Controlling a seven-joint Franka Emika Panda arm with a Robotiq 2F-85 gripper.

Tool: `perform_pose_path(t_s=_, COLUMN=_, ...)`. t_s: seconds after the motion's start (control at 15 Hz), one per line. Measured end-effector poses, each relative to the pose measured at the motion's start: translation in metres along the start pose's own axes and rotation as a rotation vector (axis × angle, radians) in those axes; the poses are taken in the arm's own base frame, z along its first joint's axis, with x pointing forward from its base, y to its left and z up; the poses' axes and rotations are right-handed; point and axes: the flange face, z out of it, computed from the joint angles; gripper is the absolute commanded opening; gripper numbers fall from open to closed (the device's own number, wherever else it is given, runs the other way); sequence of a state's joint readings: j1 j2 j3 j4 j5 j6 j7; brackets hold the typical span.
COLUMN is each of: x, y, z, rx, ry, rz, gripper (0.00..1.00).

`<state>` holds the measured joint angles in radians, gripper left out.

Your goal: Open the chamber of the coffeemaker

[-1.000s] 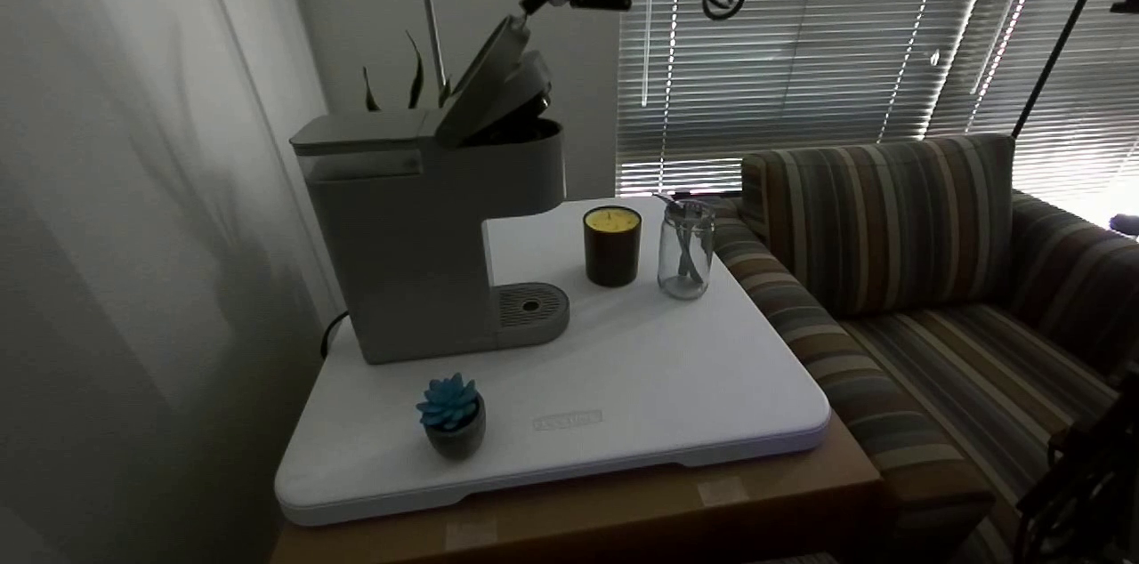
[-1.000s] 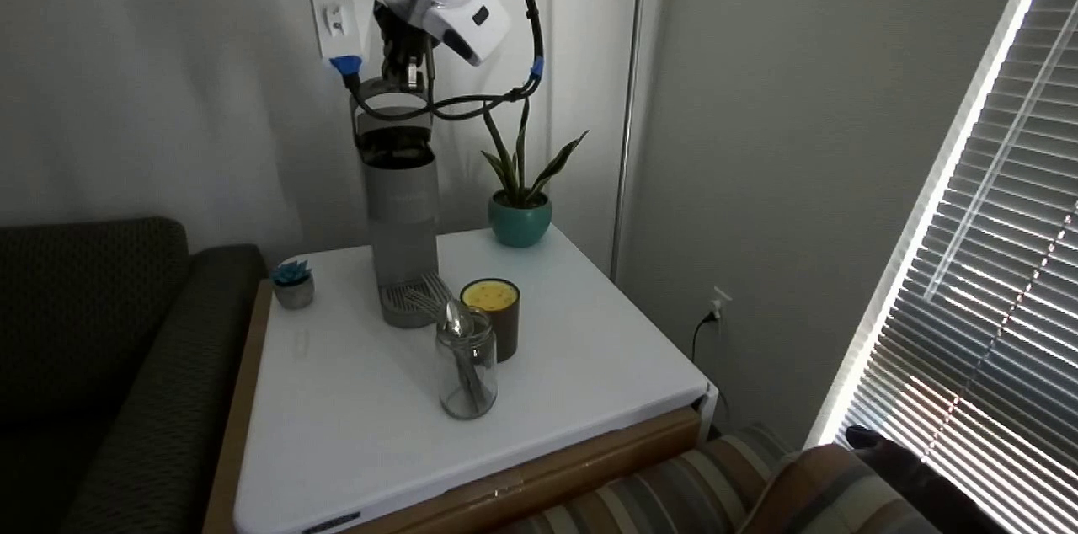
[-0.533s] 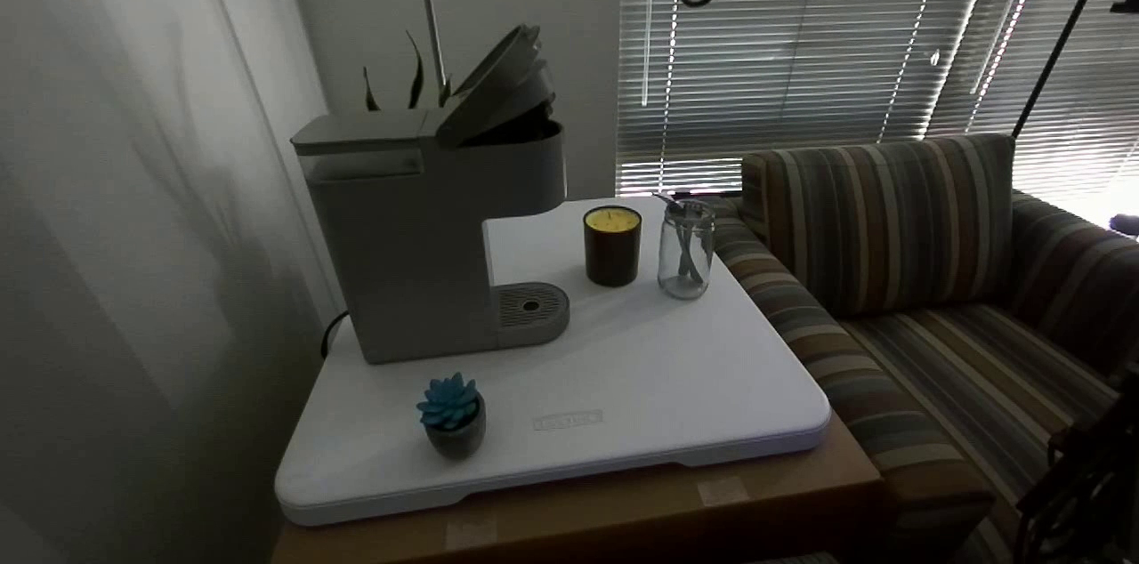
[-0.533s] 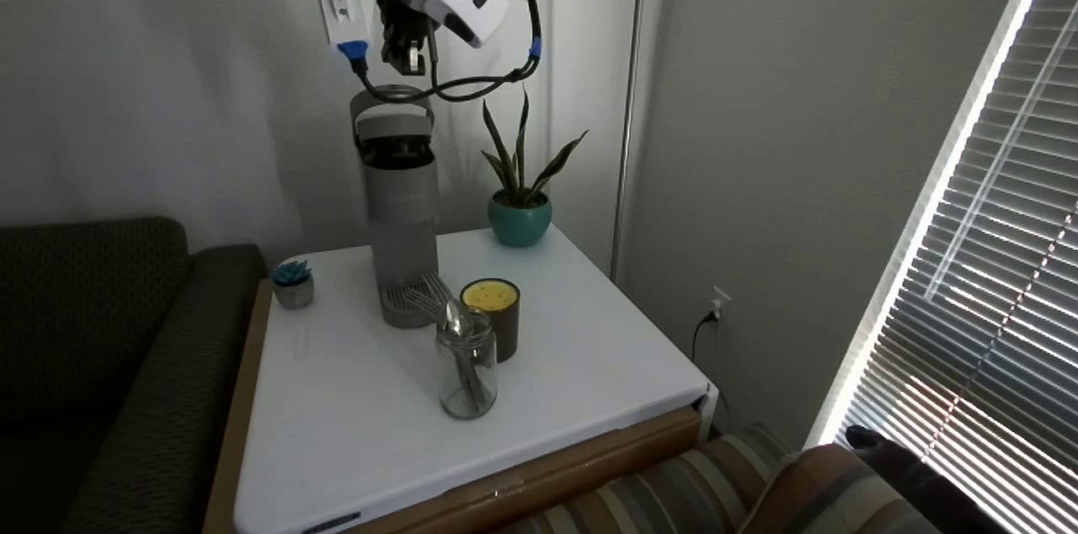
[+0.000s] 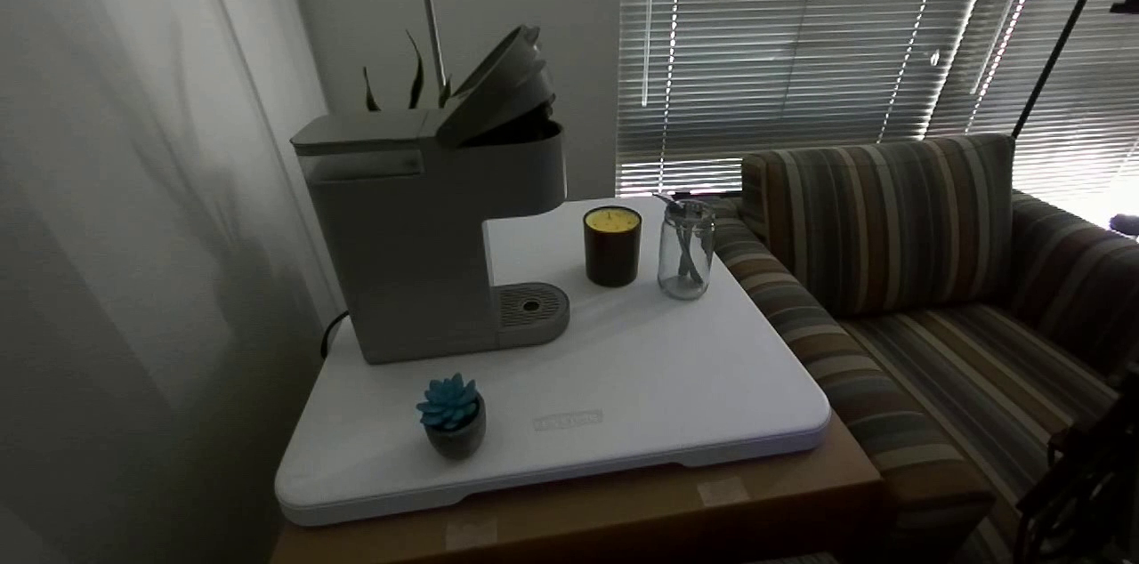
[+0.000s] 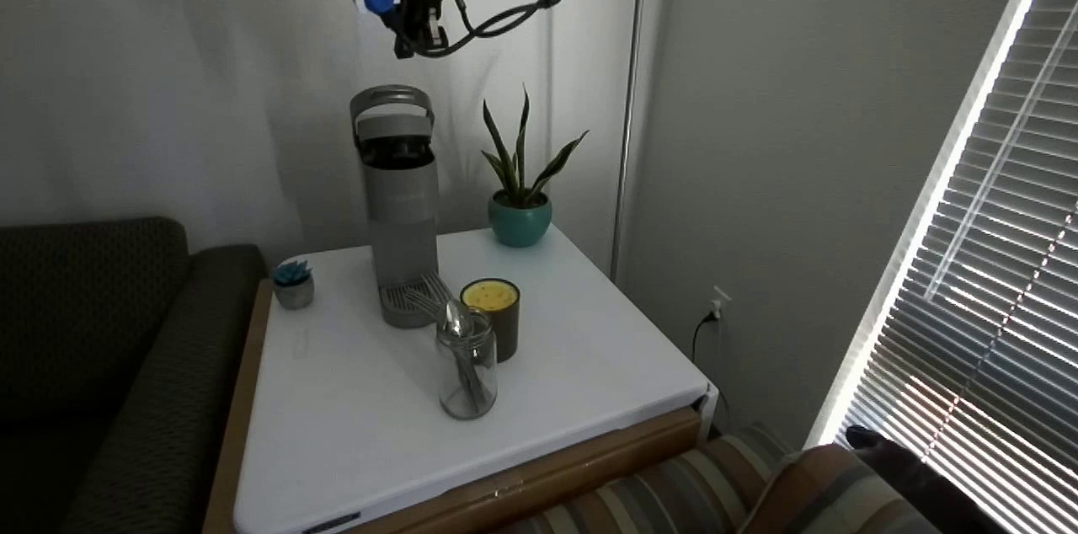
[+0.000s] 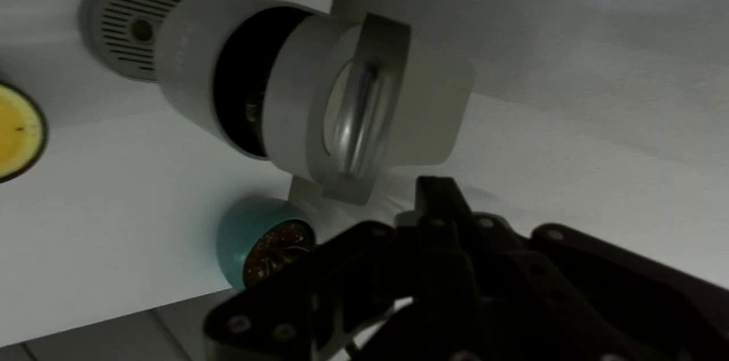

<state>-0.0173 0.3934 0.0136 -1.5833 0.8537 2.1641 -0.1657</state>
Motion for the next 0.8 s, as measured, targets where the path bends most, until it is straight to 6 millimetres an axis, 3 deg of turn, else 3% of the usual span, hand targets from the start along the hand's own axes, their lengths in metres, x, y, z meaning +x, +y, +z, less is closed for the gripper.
perform_pose_path(t_s=0.47, x=-0.037, y=-0.034, z=-0.061, rx=-0.313, ry=-0.233, rz=-0.199, gripper=0.0)
perform_pose_path(t_s=0.8, x=-0.054, y=-0.038, z=-0.092, rx=-0.58, ry=-0.364, rz=-0.284, gripper=0.0)
